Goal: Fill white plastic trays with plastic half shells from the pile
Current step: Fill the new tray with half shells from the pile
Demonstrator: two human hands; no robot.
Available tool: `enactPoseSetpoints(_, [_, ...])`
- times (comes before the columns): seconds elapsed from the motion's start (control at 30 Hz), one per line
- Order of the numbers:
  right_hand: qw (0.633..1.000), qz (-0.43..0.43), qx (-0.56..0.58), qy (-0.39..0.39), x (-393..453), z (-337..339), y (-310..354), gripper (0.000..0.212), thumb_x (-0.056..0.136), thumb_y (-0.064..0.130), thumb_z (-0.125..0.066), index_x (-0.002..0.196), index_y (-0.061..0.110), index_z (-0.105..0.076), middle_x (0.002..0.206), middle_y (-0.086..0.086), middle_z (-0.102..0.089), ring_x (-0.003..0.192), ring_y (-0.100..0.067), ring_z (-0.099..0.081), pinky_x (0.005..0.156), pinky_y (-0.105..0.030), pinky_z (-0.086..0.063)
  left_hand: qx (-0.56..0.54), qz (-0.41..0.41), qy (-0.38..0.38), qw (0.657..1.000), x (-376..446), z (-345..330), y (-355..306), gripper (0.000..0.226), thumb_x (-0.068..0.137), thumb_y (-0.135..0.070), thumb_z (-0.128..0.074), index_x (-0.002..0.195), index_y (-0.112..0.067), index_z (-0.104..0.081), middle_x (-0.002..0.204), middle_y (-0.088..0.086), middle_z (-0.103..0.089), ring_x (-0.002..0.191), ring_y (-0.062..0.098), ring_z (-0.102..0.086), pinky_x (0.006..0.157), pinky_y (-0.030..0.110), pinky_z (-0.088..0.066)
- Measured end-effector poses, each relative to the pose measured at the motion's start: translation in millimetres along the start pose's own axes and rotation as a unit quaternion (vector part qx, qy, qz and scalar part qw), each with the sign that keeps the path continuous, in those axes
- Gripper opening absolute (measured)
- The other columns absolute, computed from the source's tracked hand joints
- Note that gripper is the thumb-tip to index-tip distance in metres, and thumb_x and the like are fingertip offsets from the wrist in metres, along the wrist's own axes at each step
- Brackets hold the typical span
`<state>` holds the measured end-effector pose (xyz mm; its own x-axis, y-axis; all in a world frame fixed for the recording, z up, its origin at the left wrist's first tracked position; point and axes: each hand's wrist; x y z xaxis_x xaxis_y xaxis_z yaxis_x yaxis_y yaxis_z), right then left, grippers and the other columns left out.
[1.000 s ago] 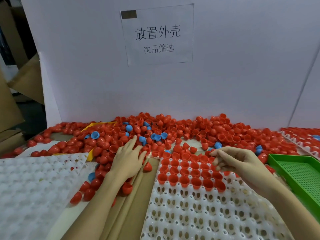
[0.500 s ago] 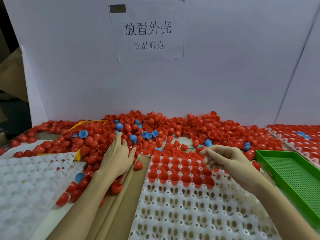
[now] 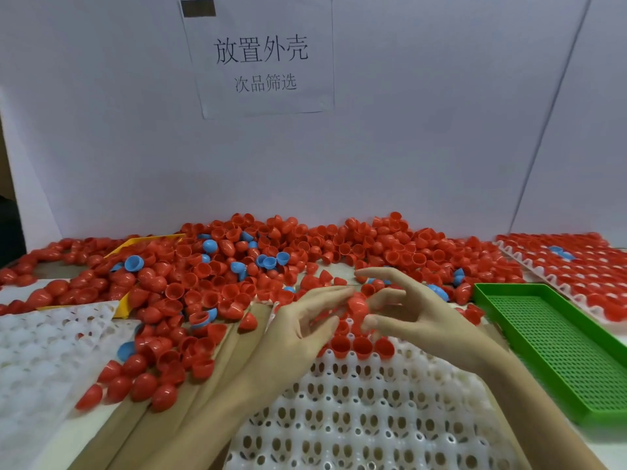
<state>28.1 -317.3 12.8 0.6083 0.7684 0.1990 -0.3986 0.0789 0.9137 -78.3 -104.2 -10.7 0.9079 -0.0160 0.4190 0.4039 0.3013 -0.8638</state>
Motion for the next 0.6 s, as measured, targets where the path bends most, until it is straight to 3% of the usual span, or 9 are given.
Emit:
enactPoseSetpoints(0.07, [1.000, -0.005, -0.027, -0.005, -0.6, -5.2, -0.1, 0.054, 0.092, 0.025, -0.079, 0.141, 0.032, -0.057, 0.099, -0.008, -0.076, 0.093, -0.024, -0.076, 0.090, -0.034, -0.060, -0.023, 0.022, 0.012, 0.999, -1.7, -2.6, 2.6, 0.044, 0.103, 0.002, -0.055, 0.141, -0.019, -0.060, 0.143, -0.014, -0.061, 0.137, 0.000, -0.051, 0.110, 0.014, -0.040])
enactPoseSetpoints(0.2, [0.999, -0.001, -0.039, -0.024, -0.6, -10.0, 0.5, 0.037, 0.097, 0.026, -0.072, 0.133, 0.023, -0.063, 0.099, -0.009, -0.078, 0.090, -0.023, -0.077, 0.088, -0.035, -0.062, -0.041, 0.052, 0.000, 0.998, -2.0, -5.1, 7.2, 0.043, 0.098, 0.003, -0.063, 0.136, -0.016, -0.063, 0.129, -0.009, -0.071, 0.124, 0.008, -0.064, 0.105, 0.021, -0.049])
enactPoseSetpoints(0.37, [1.000, 0.005, -0.019, -0.021, -0.1, -12.1, 1.9, 0.023, 0.102, 0.029, -0.064, 0.122, 0.019, -0.072, 0.093, -0.002, -0.078, 0.084, -0.020, -0.076, 0.080, -0.027, -0.061, 0.073, 0.049, -0.083, 0.993, -2.4, -9.8, 9.2, 0.021, 0.091, -0.024, -0.079, 0.109, -0.031, -0.074, 0.103, -0.015, -0.076, 0.090, 0.009, -0.070, 0.078, 0.025, -0.057])
enactPoseSetpoints(0.6, [1.000, 0.005, -0.008, -0.025, 2.8, -15.7, -4.9, 0.021, 0.103, 0.021, -0.064, 0.122, 0.015, -0.057, 0.084, -0.006, -0.073, 0.079, -0.025, -0.072, 0.079, -0.033, -0.060, 0.050, 0.101, -0.124, 0.986, -2.8, -14.7, 12.1, 0.016, 0.088, -0.025, -0.081, 0.103, -0.026, -0.077, 0.091, -0.012, -0.078, 0.086, 0.006, -0.073, 0.079, 0.032, -0.062])
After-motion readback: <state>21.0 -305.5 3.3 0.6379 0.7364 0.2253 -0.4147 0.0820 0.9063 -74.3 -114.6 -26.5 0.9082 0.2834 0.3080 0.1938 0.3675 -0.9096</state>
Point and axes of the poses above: each hand's wrist, its own x-axis towards the middle knuckle, its own z-axis out of the back of the hand, y = z × x
